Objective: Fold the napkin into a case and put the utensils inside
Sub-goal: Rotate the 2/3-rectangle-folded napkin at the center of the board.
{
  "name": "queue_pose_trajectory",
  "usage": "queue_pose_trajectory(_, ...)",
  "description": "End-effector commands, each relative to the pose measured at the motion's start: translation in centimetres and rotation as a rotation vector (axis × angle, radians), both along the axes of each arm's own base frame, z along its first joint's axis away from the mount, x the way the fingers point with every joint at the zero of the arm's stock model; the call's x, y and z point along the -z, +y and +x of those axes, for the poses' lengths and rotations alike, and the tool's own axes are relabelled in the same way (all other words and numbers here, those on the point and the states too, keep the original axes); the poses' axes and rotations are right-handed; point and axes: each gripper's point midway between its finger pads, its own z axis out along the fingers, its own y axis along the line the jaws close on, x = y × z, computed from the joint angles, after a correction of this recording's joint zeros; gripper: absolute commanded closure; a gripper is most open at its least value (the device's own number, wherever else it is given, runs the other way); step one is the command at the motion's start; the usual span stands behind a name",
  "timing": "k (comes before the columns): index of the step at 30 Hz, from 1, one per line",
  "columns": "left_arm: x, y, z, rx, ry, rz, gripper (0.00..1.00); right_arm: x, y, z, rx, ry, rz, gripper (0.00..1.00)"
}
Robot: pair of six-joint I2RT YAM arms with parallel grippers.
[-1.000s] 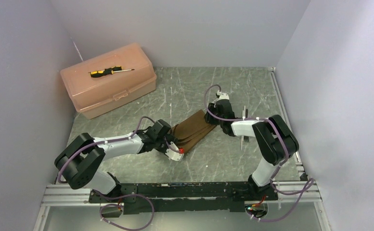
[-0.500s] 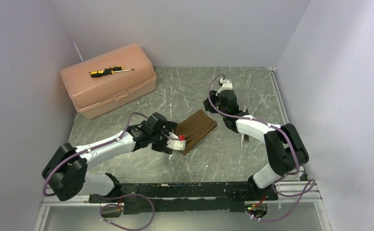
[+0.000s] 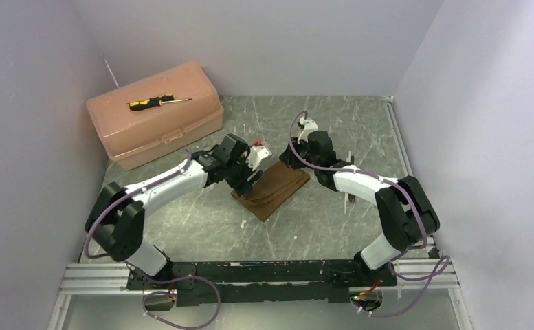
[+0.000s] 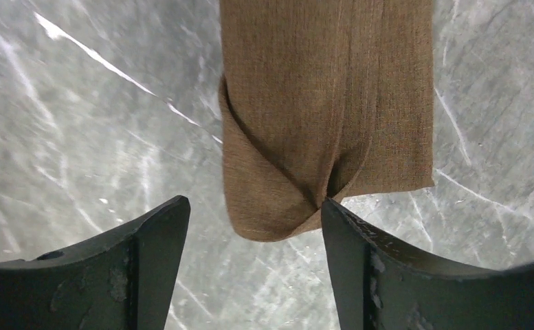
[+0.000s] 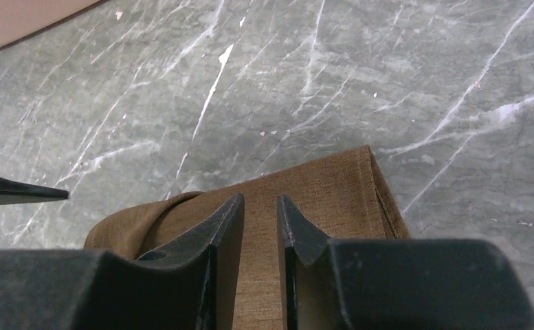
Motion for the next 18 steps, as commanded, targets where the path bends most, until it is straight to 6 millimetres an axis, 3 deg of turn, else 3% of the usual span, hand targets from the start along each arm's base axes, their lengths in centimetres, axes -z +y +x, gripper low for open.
queue_pose_trajectory(1, 2.1, -0.4, -1.4, -0.127, 0.182, -0.008, 0.26, -0.2, -0.1, -0.3, -0.024, -0.015, -0.007, 0.74)
queue_pose_trajectory(5, 4.1, -0.7, -2.3, -0.017, 0.202, 0.01, 0.27, 1.0, -1.2, 0.3, 0.031, 0.019, -0.053, 0.75)
queue_pose_trajectory(13, 7.4, -1.0, -2.6, 0.204, 0.098, 0.136, 0.27, 3.3, -3.7, 1.6, 0.124, 0.1, -0.103, 0.36)
queue_pose_trajectory(18, 10.2, 1.0, -2.4, 0.248, 0.054, 0.28, 0.3, 4.8, -4.3, 1.4, 0.112, 0.16, -0.061, 0.31)
